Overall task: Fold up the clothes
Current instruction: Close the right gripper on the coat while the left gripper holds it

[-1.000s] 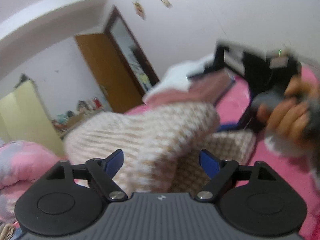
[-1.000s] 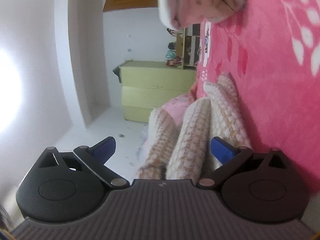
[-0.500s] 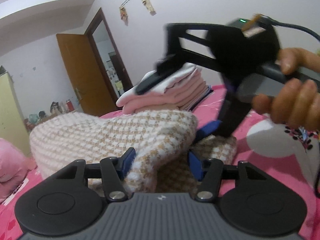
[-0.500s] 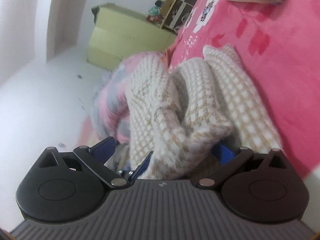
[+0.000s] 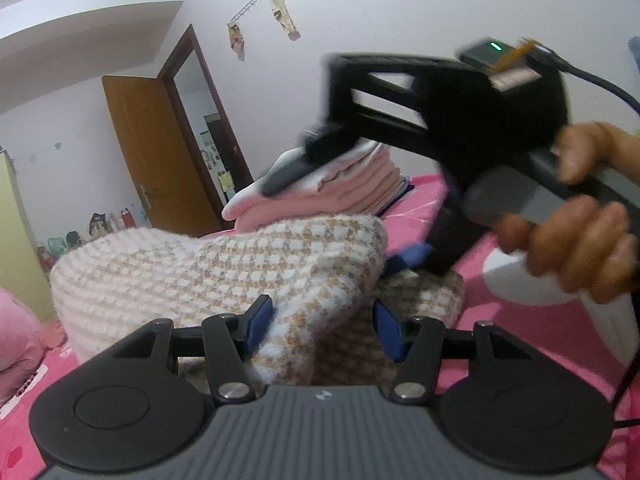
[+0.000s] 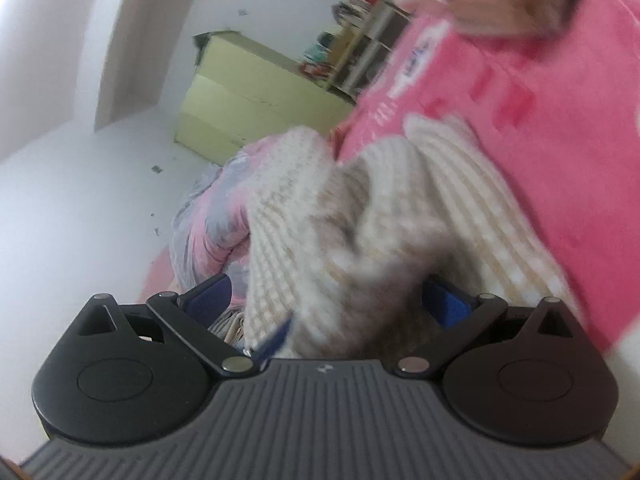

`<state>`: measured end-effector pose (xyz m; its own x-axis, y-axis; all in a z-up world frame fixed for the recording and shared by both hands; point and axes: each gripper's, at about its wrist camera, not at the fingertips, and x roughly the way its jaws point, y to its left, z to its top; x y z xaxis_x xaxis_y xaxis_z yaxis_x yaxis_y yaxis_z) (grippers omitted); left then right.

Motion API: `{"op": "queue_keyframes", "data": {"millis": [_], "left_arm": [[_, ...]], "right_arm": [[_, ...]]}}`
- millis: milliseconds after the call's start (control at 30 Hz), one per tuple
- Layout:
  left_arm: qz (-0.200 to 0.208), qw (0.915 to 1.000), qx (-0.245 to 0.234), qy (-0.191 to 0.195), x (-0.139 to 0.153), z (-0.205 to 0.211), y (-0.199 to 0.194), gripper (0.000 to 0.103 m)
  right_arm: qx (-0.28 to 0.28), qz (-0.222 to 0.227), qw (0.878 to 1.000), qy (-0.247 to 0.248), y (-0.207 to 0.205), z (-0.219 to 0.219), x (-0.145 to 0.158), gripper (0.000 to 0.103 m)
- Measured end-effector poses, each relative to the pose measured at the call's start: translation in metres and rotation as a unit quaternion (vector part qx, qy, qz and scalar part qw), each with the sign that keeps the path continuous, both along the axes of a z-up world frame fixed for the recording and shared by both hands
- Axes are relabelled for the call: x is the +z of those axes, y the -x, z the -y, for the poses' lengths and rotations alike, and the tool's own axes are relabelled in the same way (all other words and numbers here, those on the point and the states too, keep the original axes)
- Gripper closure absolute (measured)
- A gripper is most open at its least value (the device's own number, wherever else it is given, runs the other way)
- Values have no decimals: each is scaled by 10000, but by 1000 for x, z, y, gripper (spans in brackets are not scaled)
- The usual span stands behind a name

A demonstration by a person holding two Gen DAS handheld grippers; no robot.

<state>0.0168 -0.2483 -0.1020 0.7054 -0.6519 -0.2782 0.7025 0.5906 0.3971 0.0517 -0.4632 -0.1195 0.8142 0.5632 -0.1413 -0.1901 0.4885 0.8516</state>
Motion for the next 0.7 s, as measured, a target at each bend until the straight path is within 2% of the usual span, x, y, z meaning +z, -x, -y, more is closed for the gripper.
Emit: {"op": "queue_keyframes", "data": {"millis": [33, 100, 133, 167, 200, 233, 333, 467, 533, 600, 700], "left_arm": [[8, 10000, -4, -19, 0, 1, 0, 46], [26, 10000, -6, -55, -1, 2, 0, 46], [28, 10000, -16, -68, -1, 2, 1, 46], [36, 10000, -40, -73, 0, 2, 2, 46], [45, 9999, -89, -64, 1, 3, 4, 47], [52, 9999, -146, -52, 2, 4, 6, 47], [63, 9992, -376, -155, -2, 11, 13, 48], [217, 9965, -600, -536, -15, 24, 20, 48], [162, 9966, -605, -540, -16, 23, 17, 48], [32, 9973, -563, -469, -14, 22, 11, 48], [-76, 9977, -496, -460, -12, 21, 7, 48]], "right_arm": [[-10, 88, 9999, 112, -4, -2, 5, 4], [-35, 113, 9993, 367, -13, -5, 12, 28], [-81, 47, 9985, 532, -15, -6, 14, 53], [-126, -18, 9975, 697, -17, -7, 17, 67], [-175, -44, 9964, 831, -18, -7, 20, 69], [-236, 69, 9958, 881, -11, -6, 24, 77], [-478, 333, 9903, 1259, 14, -4, 33, 80], [-524, -13, 9928, 1075, 22, 9, 9, 75], [-518, -128, 9948, 870, 18, 14, 0, 70], [-482, -113, 9949, 881, 12, 10, -1, 66], [-362, -51, 9919, 1215, 2, -4, 2, 68]]}}
